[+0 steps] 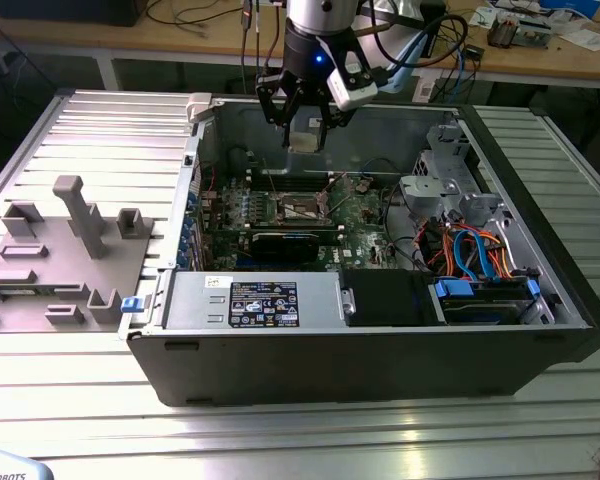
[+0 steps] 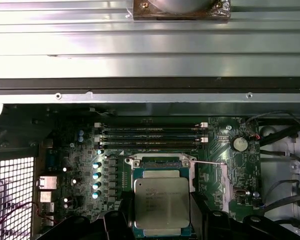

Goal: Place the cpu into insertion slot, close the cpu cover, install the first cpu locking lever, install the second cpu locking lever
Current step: 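Place the cpu into insertion slot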

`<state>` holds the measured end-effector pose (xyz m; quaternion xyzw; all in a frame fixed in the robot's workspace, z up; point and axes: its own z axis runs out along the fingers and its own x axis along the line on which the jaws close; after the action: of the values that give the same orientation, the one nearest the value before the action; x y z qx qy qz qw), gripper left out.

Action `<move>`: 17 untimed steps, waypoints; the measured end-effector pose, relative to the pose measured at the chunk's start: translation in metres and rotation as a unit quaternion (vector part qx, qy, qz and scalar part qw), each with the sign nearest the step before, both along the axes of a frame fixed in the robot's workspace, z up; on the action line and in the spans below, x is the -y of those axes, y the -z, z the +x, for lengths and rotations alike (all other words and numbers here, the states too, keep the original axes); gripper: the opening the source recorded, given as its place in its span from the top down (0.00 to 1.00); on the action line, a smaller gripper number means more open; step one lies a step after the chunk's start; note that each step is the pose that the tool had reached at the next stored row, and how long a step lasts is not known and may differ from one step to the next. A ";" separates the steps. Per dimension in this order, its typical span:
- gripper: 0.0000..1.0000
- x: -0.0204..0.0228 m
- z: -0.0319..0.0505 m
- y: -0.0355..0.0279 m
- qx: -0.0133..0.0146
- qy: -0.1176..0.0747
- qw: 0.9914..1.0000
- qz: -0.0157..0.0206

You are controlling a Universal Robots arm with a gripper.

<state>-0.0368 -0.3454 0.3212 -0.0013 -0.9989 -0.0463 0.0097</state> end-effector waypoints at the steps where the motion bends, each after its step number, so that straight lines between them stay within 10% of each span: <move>1: 0.46 0.0000 0.0000 0.0001 0.000 0.000 1.000 0.000; 17: 0.46 0.0000 0.0000 0.0046 0.000 0.000 1.000 0.000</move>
<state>-0.0368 -0.3454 0.3165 -0.0013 -0.9989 -0.0464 0.0096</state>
